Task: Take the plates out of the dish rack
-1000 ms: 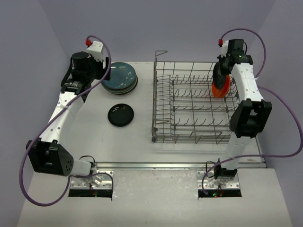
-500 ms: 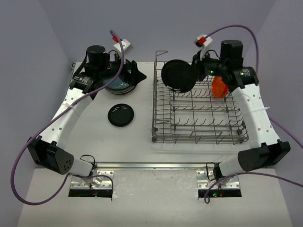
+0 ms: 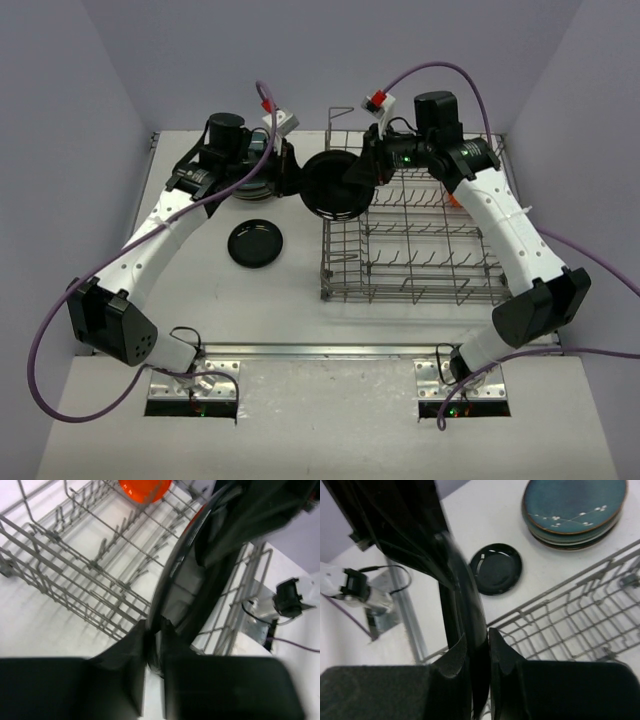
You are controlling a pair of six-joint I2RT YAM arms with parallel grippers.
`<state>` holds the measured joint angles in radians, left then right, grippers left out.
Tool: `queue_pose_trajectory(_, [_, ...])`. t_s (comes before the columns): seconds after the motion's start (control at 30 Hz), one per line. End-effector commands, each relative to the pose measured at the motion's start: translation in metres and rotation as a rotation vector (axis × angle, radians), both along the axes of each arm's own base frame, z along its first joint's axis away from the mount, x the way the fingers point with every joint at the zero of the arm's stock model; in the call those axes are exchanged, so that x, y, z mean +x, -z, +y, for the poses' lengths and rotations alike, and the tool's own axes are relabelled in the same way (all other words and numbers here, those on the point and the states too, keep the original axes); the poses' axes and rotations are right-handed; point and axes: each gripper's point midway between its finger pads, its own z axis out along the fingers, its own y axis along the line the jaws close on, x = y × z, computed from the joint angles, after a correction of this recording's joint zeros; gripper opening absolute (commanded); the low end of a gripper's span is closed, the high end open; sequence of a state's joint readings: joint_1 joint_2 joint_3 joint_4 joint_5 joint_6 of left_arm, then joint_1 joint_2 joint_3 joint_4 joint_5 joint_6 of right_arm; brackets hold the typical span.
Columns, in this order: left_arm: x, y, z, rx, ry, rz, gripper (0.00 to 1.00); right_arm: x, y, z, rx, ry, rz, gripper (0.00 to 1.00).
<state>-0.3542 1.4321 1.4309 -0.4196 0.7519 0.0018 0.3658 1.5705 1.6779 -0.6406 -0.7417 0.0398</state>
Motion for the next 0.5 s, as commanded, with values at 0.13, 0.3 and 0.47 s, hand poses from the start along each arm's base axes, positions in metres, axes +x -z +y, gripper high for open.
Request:
queue_pose_trajectory(0.13, [0.007, -0.021, 0.031, -0.137, -0.079, 0.094, 0.00, -0.001, -0.035, 0.008, 0.101, 0.027, -0.017, 0.46])
queue_pose_trajectory(0.3, [0.014, 0.010, 0.075, -0.144, -0.159, 0.221, 0.00, 0.014, -0.015, -0.014, 0.049, 0.192, 0.029, 0.81])
queue_pose_trajectory(0.47, [0.012, 0.039, 0.132, -0.037, -0.262, 0.300, 0.00, 0.040, 0.004, -0.066, 0.029, 0.404, 0.092, 0.95])
